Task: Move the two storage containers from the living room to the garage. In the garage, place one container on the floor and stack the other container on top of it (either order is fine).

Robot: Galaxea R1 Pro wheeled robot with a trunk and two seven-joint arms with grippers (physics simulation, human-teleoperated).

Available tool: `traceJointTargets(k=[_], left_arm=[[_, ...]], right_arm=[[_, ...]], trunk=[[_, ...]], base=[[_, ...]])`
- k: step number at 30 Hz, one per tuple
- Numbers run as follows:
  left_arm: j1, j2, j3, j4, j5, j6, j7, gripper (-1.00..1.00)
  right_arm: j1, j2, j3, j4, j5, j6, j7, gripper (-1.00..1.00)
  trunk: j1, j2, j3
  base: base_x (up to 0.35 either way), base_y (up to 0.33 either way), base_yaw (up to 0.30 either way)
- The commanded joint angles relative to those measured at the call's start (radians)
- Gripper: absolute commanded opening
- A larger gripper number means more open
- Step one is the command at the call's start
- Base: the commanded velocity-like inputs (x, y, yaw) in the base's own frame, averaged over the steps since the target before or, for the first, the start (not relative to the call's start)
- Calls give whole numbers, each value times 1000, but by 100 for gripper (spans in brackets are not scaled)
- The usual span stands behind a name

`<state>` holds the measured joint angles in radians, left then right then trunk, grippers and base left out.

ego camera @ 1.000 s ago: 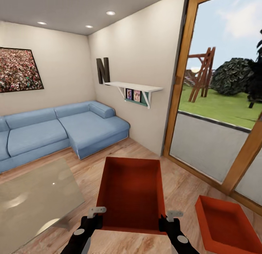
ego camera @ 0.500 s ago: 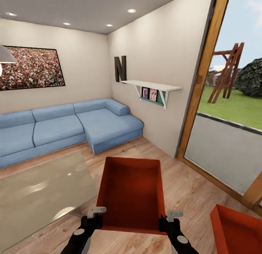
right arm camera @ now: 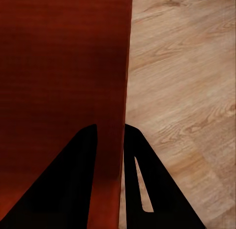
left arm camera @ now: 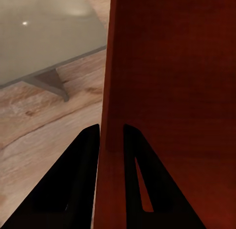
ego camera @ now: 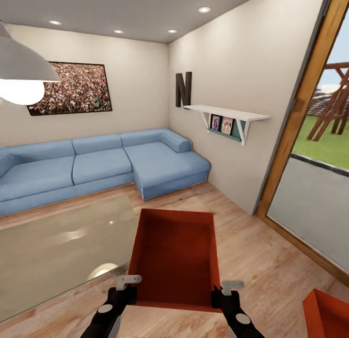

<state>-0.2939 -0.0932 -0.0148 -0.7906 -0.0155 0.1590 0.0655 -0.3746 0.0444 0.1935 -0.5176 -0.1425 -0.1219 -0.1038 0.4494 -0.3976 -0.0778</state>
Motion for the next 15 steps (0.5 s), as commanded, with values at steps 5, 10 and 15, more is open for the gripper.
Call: traceJointTargets(k=[5,10,15], left_arm=[[-1,5,7,1,-9,7,11,-100],[-1,6,7,1,-9,7,11,-100],[-1,6,7,1,-9,7,11,-100]], right_arm=[[-2,-11,-2,-1,-6,-73,-7,-100],[-1,-12,0,-1,-7,-70,-7,-100],[-2,-12,-1,-1,-9,-71,-7,-100]], trunk=[[1,-2,-6],[1,-2,-10],[1,-2,-15]], base=[[0,0,284],[0,0,284],[0,0,281]])
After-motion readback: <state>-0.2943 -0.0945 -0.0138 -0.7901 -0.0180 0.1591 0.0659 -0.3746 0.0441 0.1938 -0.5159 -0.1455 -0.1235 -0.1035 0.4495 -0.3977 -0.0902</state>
